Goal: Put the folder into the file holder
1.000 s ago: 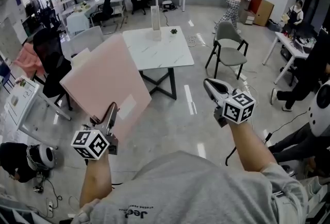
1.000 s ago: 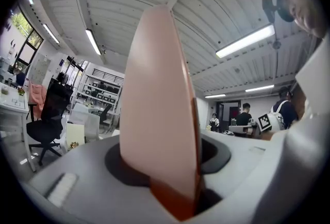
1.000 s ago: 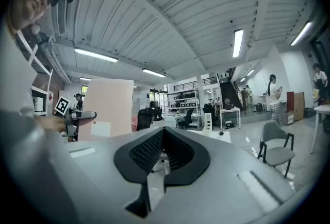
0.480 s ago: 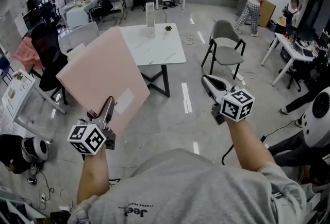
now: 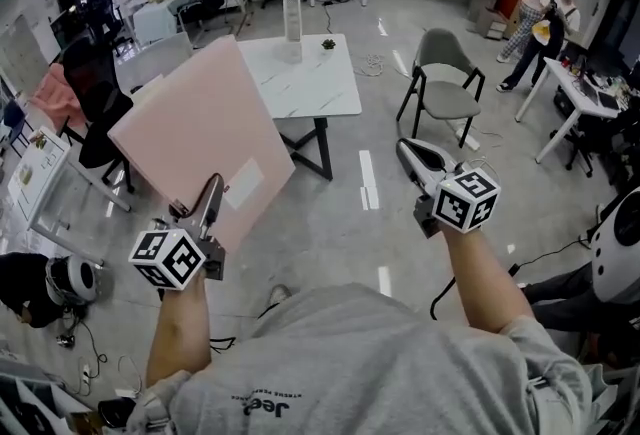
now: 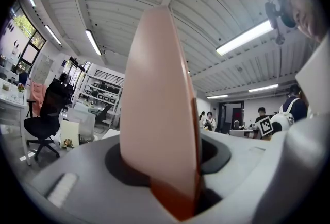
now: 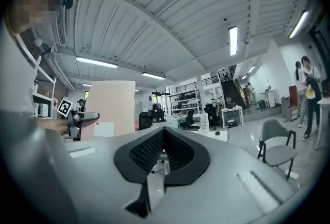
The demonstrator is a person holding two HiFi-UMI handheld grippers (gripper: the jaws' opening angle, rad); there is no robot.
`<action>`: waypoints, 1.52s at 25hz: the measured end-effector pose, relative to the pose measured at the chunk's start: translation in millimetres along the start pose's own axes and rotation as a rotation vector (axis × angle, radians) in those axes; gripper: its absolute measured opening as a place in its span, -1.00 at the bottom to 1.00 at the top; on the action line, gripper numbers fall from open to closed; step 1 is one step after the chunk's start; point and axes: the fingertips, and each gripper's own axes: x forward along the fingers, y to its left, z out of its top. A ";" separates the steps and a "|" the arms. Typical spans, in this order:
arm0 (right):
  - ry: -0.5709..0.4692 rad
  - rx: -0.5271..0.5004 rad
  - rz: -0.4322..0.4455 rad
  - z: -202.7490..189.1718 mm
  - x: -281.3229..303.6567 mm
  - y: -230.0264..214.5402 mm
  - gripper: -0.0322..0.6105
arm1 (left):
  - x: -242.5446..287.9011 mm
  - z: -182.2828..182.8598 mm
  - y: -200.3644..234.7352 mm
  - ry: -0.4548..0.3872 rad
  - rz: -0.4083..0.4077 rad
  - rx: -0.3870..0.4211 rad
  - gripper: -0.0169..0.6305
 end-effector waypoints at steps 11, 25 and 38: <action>0.018 -0.005 -0.061 -11.3 92.2 -51.6 -0.89 | 116.9 -12.2 72.3 0.024 -0.087 -0.016 -0.14; -0.022 -0.012 -0.123 11.7 350.7 -112.1 -0.89 | 319.1 44.2 267.8 0.039 -0.202 0.027 -0.15; 0.000 0.039 -0.178 -0.2 419.8 -217.9 -0.89 | 444.4 36.0 311.4 0.080 -0.205 0.016 -0.15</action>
